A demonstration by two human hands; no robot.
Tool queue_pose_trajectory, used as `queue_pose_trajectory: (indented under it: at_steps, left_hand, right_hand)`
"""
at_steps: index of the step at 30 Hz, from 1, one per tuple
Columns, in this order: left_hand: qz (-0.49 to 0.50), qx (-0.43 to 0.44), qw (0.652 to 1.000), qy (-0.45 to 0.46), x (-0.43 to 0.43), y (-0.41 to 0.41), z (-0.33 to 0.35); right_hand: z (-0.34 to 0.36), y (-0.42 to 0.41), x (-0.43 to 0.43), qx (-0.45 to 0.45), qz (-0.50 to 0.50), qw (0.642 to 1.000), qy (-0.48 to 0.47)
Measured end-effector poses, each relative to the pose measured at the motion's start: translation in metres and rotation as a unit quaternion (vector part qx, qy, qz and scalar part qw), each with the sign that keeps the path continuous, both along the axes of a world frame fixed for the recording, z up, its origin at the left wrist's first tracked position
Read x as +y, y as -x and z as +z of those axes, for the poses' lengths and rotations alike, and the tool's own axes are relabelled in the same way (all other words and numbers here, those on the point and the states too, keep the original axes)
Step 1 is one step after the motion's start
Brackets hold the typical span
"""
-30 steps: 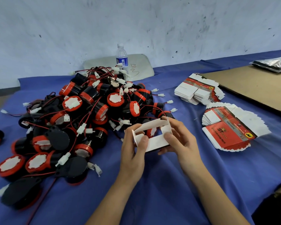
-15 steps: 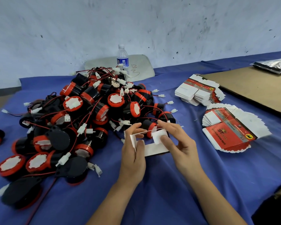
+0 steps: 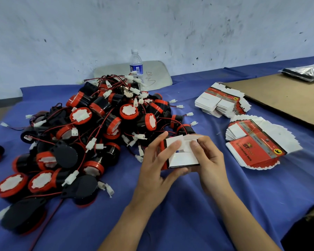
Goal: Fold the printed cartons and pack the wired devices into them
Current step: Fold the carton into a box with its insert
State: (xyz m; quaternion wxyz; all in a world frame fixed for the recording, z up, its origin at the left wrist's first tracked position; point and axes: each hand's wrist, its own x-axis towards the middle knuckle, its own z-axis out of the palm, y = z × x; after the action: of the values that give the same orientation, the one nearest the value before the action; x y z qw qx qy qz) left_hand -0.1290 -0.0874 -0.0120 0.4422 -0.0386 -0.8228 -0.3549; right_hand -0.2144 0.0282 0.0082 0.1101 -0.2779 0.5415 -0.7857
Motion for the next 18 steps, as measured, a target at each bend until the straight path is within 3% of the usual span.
queue_pose_trajectory:
  at_steps: [8, 12, 18]
  left_hand:
    - [0.015, -0.015, 1.000, 0.023, 0.0025, 0.0016, 0.0001]
    - [0.003, -0.017, 1.000, 0.017, 0.0030, 0.0020, -0.0011]
    - [-0.006, 0.018, 1.000, 0.007, 0.0046, 0.0030, -0.0013]
  right_hand:
    - [0.0001, -0.0009, -0.0013, -0.032, -0.018, 0.999, -0.028]
    - [-0.0033, 0.0005, -0.0025, -0.062, -0.058, 0.996, 0.007]
    - [0.0002, -0.0029, -0.0007, 0.078, -0.083, 0.994, 0.004]
